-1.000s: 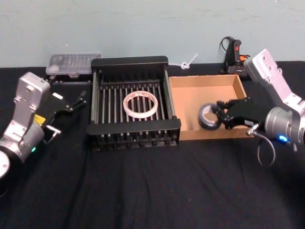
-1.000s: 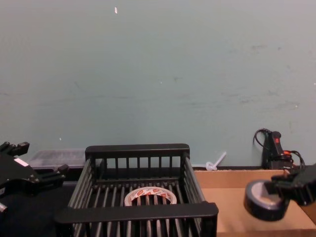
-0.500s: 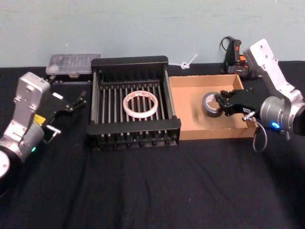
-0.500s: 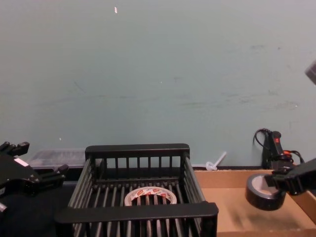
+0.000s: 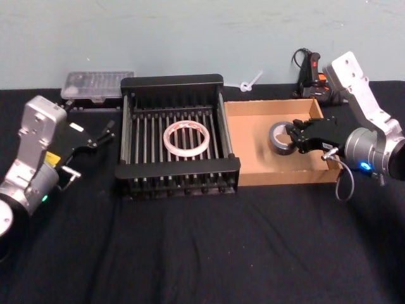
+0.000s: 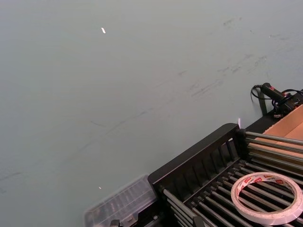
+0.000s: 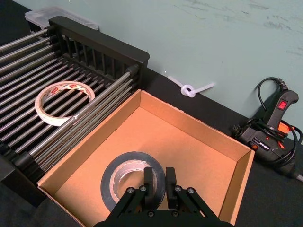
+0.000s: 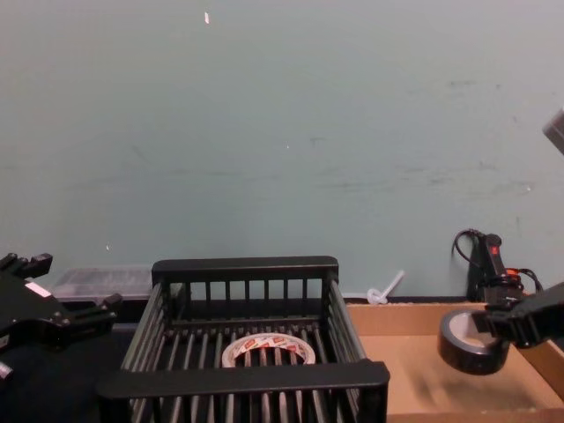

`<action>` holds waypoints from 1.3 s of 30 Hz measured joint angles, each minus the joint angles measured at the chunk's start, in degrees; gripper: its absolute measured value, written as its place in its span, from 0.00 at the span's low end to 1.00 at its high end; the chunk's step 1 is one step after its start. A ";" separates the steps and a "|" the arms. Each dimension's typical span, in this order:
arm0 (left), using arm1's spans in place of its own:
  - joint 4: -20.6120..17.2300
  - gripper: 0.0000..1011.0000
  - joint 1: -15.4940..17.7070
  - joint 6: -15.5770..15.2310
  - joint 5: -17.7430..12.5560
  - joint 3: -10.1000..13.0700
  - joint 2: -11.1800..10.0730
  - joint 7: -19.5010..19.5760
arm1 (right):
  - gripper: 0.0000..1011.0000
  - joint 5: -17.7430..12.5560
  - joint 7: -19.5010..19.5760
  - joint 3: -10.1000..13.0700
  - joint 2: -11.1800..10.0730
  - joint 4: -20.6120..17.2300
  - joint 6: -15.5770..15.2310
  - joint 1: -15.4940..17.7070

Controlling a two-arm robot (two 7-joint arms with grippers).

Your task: Pick up the white tape and place it into the black box , Pick up the silver tape and place it into the brown box.

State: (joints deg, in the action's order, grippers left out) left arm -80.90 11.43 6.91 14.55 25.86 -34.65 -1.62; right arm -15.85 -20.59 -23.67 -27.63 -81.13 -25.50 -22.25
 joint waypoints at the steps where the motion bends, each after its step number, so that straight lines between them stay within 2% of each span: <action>1: 0.00 0.99 0.00 0.00 0.00 0.00 0.00 0.00 | 0.16 0.00 -0.01 -0.01 -0.01 -0.02 0.00 0.00; 7: 0.00 0.99 0.00 0.00 0.00 0.00 0.00 0.00 | 0.30 -0.06 -0.04 -0.05 -0.08 -0.13 -0.02 0.03; 10: 0.00 0.99 0.00 0.00 0.00 0.00 0.00 0.00 | 0.42 -0.08 -0.06 -0.07 -0.11 -0.16 -0.04 0.05; 11: 0.00 0.99 0.00 0.00 0.00 0.00 0.00 0.00 | 0.42 -0.09 -0.07 -0.08 -0.11 -0.17 -0.05 0.06; 14: 0.00 0.99 0.00 0.00 0.00 0.00 0.00 0.00 | 0.53 -0.10 -0.08 -0.09 -0.12 -0.19 -0.06 0.07; 15: 0.00 0.99 0.00 0.00 0.00 0.00 0.00 0.00 | 0.53 -0.10 -0.09 -0.10 -0.13 -0.20 -0.07 0.08; 16: 0.00 0.99 0.00 0.00 0.00 0.00 0.00 0.00 | 0.60 -0.11 -0.09 -0.11 -0.14 -0.21 -0.08 0.08; 21: 0.00 0.99 0.00 0.00 0.00 0.00 0.00 0.00 | 0.73 -0.13 -0.10 -0.11 -0.16 -0.22 -0.10 0.08; 26: 0.00 0.99 0.00 0.00 0.00 0.00 0.00 0.00 | 0.91 -0.15 -0.11 -0.11 -0.18 -0.25 -0.10 0.08; 31: 0.00 0.99 0.00 0.00 0.00 0.00 0.00 0.00 | 0.99 -0.16 -0.11 -0.11 -0.19 -0.26 -0.10 0.08; 39: 0.00 0.99 0.00 0.00 0.00 0.00 0.00 0.00 | 0.99 -0.15 -0.11 -0.11 -0.19 -0.26 -0.09 0.08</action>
State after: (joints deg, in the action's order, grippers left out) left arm -80.90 11.43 6.91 14.55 25.86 -34.65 -1.62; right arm -16.00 -20.70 -23.78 -27.82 -81.40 -25.60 -22.18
